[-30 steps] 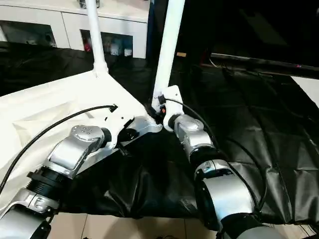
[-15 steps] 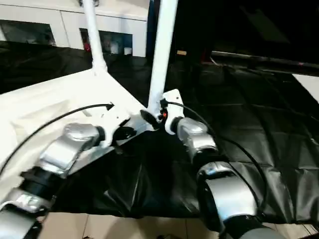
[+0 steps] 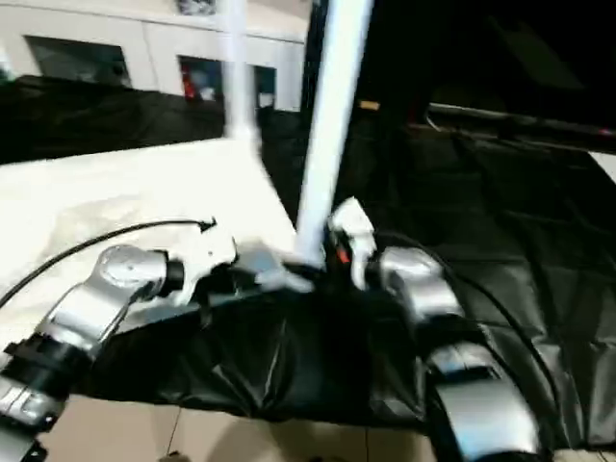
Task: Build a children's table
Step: Insert table leg to table base, then rotate leg to tighten
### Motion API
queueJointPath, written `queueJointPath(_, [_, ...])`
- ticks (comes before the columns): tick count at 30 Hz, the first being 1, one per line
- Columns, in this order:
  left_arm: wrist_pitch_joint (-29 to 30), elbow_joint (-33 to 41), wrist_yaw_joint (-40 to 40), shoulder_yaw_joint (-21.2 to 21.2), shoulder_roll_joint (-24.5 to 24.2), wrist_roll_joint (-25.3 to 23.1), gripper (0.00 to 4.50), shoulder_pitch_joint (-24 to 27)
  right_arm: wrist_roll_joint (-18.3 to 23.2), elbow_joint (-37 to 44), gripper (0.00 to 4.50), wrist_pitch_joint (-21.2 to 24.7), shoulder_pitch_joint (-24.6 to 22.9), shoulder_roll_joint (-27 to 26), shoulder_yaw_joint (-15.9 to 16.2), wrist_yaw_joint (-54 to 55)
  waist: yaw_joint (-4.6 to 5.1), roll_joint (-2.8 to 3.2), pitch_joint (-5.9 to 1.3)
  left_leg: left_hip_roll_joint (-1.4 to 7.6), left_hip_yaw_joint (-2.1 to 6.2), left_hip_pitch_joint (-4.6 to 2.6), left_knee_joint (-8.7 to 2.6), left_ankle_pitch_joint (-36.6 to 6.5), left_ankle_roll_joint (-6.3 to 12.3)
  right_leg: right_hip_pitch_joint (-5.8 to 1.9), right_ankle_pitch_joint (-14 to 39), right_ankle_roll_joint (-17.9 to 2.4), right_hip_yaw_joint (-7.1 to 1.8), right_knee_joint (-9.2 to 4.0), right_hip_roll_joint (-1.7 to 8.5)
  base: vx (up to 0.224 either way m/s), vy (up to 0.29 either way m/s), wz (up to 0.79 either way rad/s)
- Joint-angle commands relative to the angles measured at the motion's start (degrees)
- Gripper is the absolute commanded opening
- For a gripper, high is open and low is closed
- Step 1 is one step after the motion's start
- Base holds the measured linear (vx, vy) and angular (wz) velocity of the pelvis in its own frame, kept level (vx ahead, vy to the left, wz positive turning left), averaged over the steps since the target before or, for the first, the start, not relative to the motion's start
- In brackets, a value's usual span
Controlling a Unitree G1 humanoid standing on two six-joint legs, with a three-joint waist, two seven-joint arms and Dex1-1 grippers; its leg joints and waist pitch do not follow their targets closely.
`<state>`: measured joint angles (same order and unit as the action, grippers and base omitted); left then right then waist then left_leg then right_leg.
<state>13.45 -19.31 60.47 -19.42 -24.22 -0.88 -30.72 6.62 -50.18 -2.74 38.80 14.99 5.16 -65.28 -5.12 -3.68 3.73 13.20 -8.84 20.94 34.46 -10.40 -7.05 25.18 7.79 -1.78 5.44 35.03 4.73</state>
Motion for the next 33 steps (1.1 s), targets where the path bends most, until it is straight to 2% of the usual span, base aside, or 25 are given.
queueJointPath(1, [-2.91, 2.52, 2.63, -1.11, 0.55, 1.46, 0.00, -0.14, 0.32, 2.90, 3.94, 0.92, -0.97, 1.57, 1.03, -3.56, 0.25, 1.23, -4.58, -0.07, -1.11, -0.45, -4.11, -13.76, 2.09, -4.38, 16.13, -11.06, -2.58, -3.96, 2.58, 0.000, 0.000, 0.00])
queueJointPath(5, [-4.36, 2.44, 4.64, -1.61, -0.02, 1.92, 0.00, 0.27, 0.30, 5.95, 3.94, 1.84, -2.74, 3.08, 2.33, -7.05, 0.24, 1.22, -4.56, -0.09, -1.04, -0.35, -4.16, -14.07, 1.95, -4.39, 17.41, -10.52, -2.50, -4.13, 2.55, 0.000, 0.000, 0.00])
queueJointPath(6, [-5.22, 2.15, 5.42, -1.73, -0.23, 2.11, 0.00, 0.31, 0.21, 7.20, 3.67, 2.08, -3.45, 3.73, 2.88, -8.17, 0.24, 1.22, -4.56, -0.09, -1.04, -0.35, -4.16, -14.07, 1.95, -4.39, 17.41, -10.52, -2.50, -4.13, 2.55, 0.000, 0.000, 0.00])
queueJointPath(9, [-6.26, 1.71, 7.21, -1.84, -0.75, 2.53, 0.00, 0.40, -0.25, 9.52, 3.60, 2.10, -4.92, 5.11, 4.12, -10.07, 0.12, 1.25, -4.57, -0.07, -1.02, -0.34, -4.18, -13.59, 2.10, -4.41, 17.30, -10.26, -2.49, -4.15, 2.47, 0.000, 0.000, 0.00])
queueJointPath(11, [-6.50, 1.44, 7.82, -1.76, -0.80, 2.63, 0.00, 0.33, -0.47, 10.02, 3.28, 2.00, -5.29, 5.45, 4.44, -10.39, 0.20, 1.25, -4.58, -0.09, -0.98, -0.30, -4.17, -13.89, 1.93, -4.41, 17.73, -10.19, -2.44, -4.12, 2.47, 0.000, 0.000, 0.00])
queueJointPath(15, [-6.96, 0.88, 8.41, -1.61, -0.93, 2.56, 0.00, 0.07, -0.71, 11.53, 3.11, 2.66, -6.29, 5.82, 4.82, -10.77, 0.18, 1.28, -4.56, -0.11, -0.98, -0.39, -4.15, -14.21, 1.77, -4.32, 18.92, -9.68, -2.44, -4.28, 2.47, 0.000, 0.000, 0.00])
queueJointPath(16, [-7.07, 0.66, 8.57, -1.65, -0.98, 2.55, 0.00, 0.01, -0.79, 11.74, 2.90, 2.81, -6.50, 5.76, 4.97, -10.67, 0.19, 1.26, -4.58, -0.13, -0.95, -0.30, -4.14, -14.02, 1.76, -4.42, 18.76, -9.66, -2.43, -4.26, 2.47, 0.000, 0.000, 0.00])
queueJointPath(17, [-7.36, 0.34, 8.71, -1.70, -1.02, 2.47, 0.00, 0.00, -0.81, 12.37, 2.85, 3.23, -6.98, 5.71, 5.32, -10.54, 0.17, 1.42, -4.62, -0.11, -0.96, -0.38, -4.14, -13.95, 1.75, -4.37, 18.33, -9.70, -2.44, -4.26, 2.45, 0.000, 0.000, 0.00])
queueJointPath(21, [-7.35, 0.06, 8.55, -1.58, -0.89, 2.40, 0.00, -0.01, -0.74, 13.08, 2.74, 3.80, -7.48, 5.71, 5.64, -10.34, 0.20, 1.36, -4.66, -0.12, -0.97, -0.33, -4.14, -13.67, 1.94, -4.41, 17.38, -10.13, -2.44, -4.12, 2.40, 0.000, 0.000, 0.00])
queueJointPath(22, [-7.03, -0.17, 7.47, -1.01, -0.29, 2.50, 0.00, 0.03, -0.69, 13.32, 2.74, 4.42, -7.93, 5.47, 5.72, -9.80, 0.21, 1.60, -4.66, -0.15, -1.00, -0.37, -4.11, -13.80, 1.89, -4.40, 17.47, -10.14, -2.44, -4.20, 2.37, 0.000, 0.000, 0.00])
queueJointPath(24, [-6.90, -0.29, 7.11, -0.79, -0.03, 2.53, 0.00, 0.02, -0.65, 13.42, 2.73, 4.68, -8.07, 5.43, 5.73, -9.55, 0.18, 1.47, -4.62, -0.18, -1.02, -0.41, -4.11, -14.07, 1.87, -4.38, 18.23, -9.89, -2.41, -4.28, 2.36, 0.000, 0.000, 0.00])
queueJointPath(27, [-3.41, -1.45, 0.95, 2.20, 3.81, 3.43, 0.00, -1.35, -1.02, 11.36, 2.73, 8.70, -7.72, 3.14, 4.15, -2.53, 0.29, 1.40, -4.45, -0.32, -1.18, -0.52, -4.04, -14.37, 1.69, -4.10, 20.42, -9.29, -2.45, -4.56, 2.28, 0.000, 0.000, 0.00])
queueJointPath(28, [-0.97, -2.53, -4.29, 4.31, 7.11, 3.94, 0.00, -2.88, -1.66, 8.19, 2.73, 11.30, -6.42, 0.29, 2.38, 5.55, 0.43, 1.28, -4.42, -0.41, -1.02, -0.38, -4.07, -14.53, 0.95, -4.23, 22.71, -8.56, -2.30, -4.62, 2.33, 0.000, 0.000, 0.00])
queueJointPath(29, [-0.54, -2.83, -5.38, 4.43, 7.73, 3.68, 0.00, -3.26, -1.83, 7.32, 2.72, 11.28, -6.04, -0.43, 2.00, 7.51, 0.62, 1.25, -4.37, -0.50, -1.02, -0.22, -4.08, -14.74, 0.76, -4.27, 23.92, -8.05, -2.22, -4.76, 2.30, 0.000, 0.000, 0.00])
queueJointPath(30, [0.26, -3.50, -7.79, 4.56, 9.03, 2.95, 0.00, -4.09, -2.24, 5.13, 2.72, 11.48, -5.00, -2.11, 1.09, 12.35, 0.60, 1.17, -4.48, -0.69, -0.89, -0.30, -3.96, -15.16, 0.42, -4.27, 27.14, -6.46, -1.99, -5.09, 2.51, 0.000, 0.000, 0.00])
queueJointPath(32, [1.02, -4.97, -11.59, 4.72, 10.86, 1.62, 0.00, -5.38, -2.43, 2.11, 2.72, 11.65, -3.43, -4.57, -0.23, 19.02, 1.13, 1.13, -4.51, -0.99, -0.72, 0.03, -3.89, -14.83, 0.10, -4.48, 30.52, -4.10, -1.63, -5.64, 2.62, 0.000, 0.000, 0.00])
queueJointPath(33, [1.08, -5.54, -12.88, 4.75, 11.52, 1.18, 0.00, -5.84, -2.63, 1.19, 2.72, 11.38, -2.91, -5.50, -0.50, 21.41, 1.29, 1.13, -4.59, -0.96, -0.76, 0.01, -3.85, -14.56, 0.16, -4.30, 30.41, -3.91, -1.70, -5.70, 2.65, 0.000, 0.000, 0.00])
